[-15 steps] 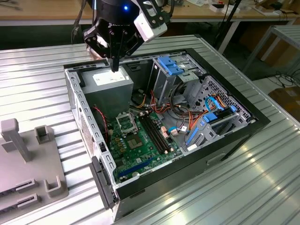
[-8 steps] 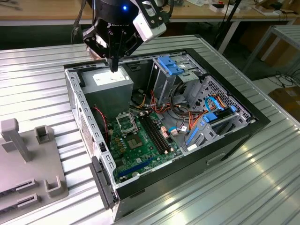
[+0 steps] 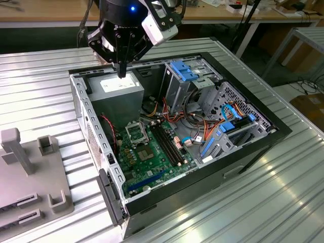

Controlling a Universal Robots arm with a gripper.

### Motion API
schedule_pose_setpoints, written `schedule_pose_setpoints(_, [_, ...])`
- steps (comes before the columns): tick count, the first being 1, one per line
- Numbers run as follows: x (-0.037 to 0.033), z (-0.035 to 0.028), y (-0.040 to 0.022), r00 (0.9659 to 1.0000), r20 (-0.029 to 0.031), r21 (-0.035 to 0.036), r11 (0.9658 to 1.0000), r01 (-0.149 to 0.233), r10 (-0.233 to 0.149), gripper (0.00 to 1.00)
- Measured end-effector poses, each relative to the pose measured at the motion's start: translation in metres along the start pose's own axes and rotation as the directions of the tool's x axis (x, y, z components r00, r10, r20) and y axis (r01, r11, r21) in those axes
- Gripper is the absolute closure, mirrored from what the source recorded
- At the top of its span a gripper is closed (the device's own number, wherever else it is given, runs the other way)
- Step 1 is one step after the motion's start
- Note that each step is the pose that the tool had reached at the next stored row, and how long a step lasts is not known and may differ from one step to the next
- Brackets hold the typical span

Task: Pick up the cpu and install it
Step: 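Reach for the cpu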

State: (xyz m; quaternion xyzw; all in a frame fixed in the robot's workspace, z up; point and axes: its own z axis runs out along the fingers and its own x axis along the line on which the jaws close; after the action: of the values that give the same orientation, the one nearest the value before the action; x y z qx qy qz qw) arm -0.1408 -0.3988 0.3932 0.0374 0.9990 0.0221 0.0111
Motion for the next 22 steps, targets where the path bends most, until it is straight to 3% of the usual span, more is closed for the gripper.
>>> schedule_pose_setpoints(22, [0.0111, 0.0001, -0.0008, 1.0000, -0.0050, 0.0004, 1.0000, 0.000, 0.000, 0.89])
